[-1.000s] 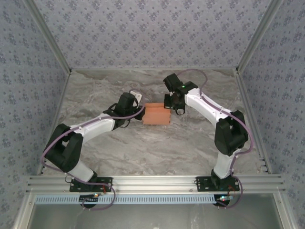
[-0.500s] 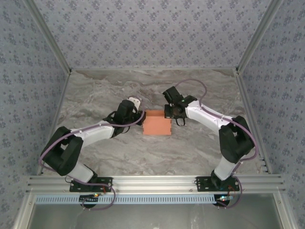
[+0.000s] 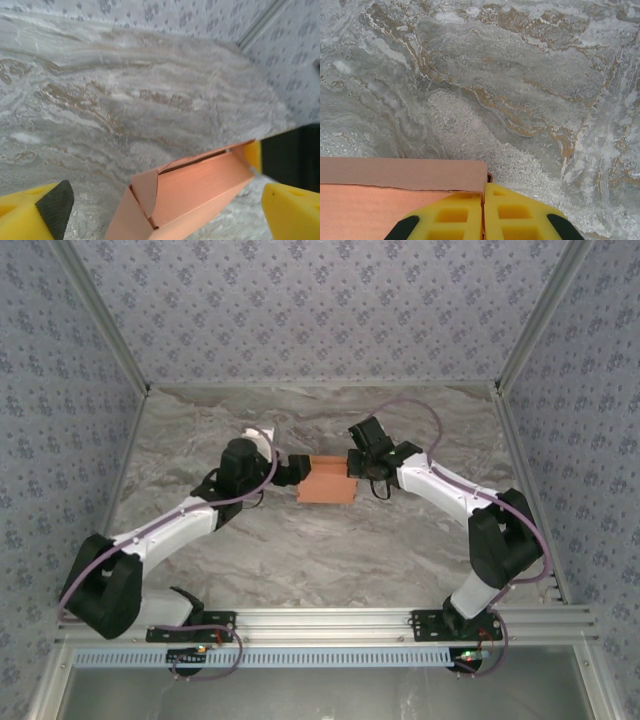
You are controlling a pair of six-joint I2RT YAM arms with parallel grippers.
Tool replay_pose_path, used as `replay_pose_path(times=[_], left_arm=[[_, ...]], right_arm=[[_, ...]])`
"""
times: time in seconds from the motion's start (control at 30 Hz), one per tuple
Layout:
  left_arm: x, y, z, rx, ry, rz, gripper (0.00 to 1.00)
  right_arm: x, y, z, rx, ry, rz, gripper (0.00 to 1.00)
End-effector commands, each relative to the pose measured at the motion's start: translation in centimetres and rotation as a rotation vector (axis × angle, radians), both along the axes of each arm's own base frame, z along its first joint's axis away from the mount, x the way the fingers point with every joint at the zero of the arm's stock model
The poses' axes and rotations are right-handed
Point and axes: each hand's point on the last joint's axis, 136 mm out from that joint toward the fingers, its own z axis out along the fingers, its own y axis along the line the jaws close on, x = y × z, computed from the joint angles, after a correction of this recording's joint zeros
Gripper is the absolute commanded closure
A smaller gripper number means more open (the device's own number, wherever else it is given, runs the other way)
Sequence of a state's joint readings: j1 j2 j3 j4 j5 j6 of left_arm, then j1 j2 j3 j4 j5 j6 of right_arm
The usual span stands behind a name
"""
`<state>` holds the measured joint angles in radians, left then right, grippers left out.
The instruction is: Fold the paper box
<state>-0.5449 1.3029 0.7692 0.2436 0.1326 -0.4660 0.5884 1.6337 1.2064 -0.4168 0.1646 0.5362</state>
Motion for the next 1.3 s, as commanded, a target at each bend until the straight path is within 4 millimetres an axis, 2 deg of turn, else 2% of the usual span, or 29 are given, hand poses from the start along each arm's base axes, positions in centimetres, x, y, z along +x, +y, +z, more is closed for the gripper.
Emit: replay_pose_path(times=[0.0, 0.07, 0.3, 0.57, 0.67, 0.8, 0.93, 1.03, 1.13, 1.27], left_arm=[[0.3, 0.8, 1.5, -0.114, 0.053, 0.033, 0.01], [0.8, 1.4, 0.8, -0.143, 0.125, 0.063, 0.01], [2.5, 1.3, -2.3, -0.186, 0.281, 0.129, 0.01], [4.4, 1.4, -3.4, -0.242, 0.364, 0.215, 0.08], [4.7, 1.1, -3.9, -0.275, 0.408, 0.233, 0.10], [4.5, 0.9, -5.0, -0.387, 0.521, 0.289, 0.12], [4.0, -0.6, -5.2, -0.530, 0.629, 0.304, 0.14], [3.8, -1.2, -4.1, -0.436, 0.555, 0.261, 0.10], [4.1, -0.5, -3.1, -0.254, 0.398, 0.213, 0.02], [4.3, -1.0, -0.5, -0.049, 0.081, 0.046, 0.01]], right_arm=[[0.3, -0.7, 0.2, -0.030, -0.052, 0.005, 0.92], [0.4, -0.8, 0.2, -0.034, -0.066, 0.005, 0.92], [0.8, -0.9, 0.5, -0.047, -0.147, 0.009, 0.92], [0.9, -1.1, 1.5, -0.074, -0.279, 0.012, 0.91], [1.1, -1.4, 2.3, -0.077, -0.347, 0.003, 0.91], [1.3, -2.0, 2.3, -0.092, -0.393, -0.015, 0.91], [1.5, -2.2, 2.2, -0.099, -0.411, -0.035, 0.91], [1.6, -2.2, 2.1, -0.097, -0.419, -0.037, 0.91], [1.7, -2.1, 1.8, -0.100, -0.417, -0.032, 0.91], [1.8, -2.0, 1.4, -0.094, -0.415, -0.014, 0.90]])
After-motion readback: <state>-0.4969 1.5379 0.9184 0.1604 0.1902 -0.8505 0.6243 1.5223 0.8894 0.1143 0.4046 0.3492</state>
